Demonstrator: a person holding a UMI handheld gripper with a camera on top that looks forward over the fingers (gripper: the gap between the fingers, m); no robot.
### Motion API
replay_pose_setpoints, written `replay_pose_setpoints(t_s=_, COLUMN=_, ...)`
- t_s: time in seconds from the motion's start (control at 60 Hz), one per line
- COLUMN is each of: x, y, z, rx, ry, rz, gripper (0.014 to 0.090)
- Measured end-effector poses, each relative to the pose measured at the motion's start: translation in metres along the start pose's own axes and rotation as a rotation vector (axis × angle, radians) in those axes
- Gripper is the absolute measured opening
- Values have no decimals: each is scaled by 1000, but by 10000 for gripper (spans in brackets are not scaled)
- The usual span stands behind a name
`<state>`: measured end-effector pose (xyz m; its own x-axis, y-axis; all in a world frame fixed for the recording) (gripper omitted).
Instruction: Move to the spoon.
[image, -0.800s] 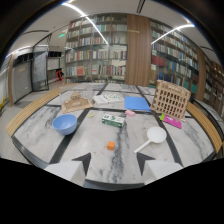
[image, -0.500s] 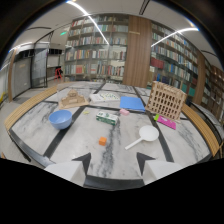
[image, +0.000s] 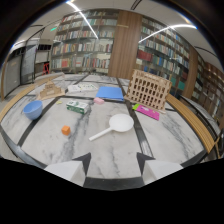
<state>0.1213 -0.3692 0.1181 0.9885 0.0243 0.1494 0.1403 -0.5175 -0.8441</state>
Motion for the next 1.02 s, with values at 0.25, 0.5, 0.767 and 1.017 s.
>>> replay_pose_setpoints(t_s=0.25, x=24, y=-25, z=81, rx=-8, ry=-7, rz=-5, gripper=863)
replay_pose_setpoints(t_s=0.5, x=20, y=-33, z=146, rx=-30, ry=-38, rz=9, gripper=858)
replay_pose_setpoints(t_s=0.767, x=18, y=-30, z=174, rx=-54, ry=-55, rz=28, gripper=858)
replay_pose_setpoints(t_s=1.017, x=21, y=-27, z=178, rx=-70, ry=-53, rz=33, gripper=858)
